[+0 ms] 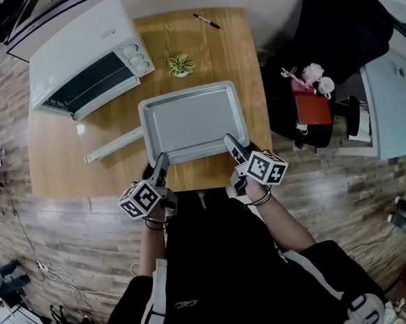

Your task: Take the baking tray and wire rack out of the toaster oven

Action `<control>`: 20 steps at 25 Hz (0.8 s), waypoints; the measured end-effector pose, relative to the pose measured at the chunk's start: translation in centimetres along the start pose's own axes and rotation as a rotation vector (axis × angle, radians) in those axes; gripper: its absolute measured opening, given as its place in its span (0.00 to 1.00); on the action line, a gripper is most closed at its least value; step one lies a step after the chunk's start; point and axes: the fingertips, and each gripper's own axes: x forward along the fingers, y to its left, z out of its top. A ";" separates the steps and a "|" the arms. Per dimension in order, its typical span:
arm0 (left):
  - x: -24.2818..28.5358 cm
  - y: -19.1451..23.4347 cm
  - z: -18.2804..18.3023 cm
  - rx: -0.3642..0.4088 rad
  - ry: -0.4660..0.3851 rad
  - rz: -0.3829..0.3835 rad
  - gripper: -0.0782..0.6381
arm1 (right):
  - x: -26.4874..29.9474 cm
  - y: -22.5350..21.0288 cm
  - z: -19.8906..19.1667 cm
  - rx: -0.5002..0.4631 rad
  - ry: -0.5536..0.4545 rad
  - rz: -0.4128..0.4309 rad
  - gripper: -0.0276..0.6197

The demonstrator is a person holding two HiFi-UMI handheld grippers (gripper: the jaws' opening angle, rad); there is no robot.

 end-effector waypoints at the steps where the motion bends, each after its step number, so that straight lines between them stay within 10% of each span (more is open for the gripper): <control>1: 0.3 -0.2 -0.6 -0.002 0.011 -0.003 0.32 | -0.5 -0.6 0.0 0.003 -0.003 -0.009 0.34; 20: 2.1 1.4 -8.5 -0.118 0.169 0.049 0.32 | -3.2 -7.5 -4.6 0.116 0.040 -0.129 0.35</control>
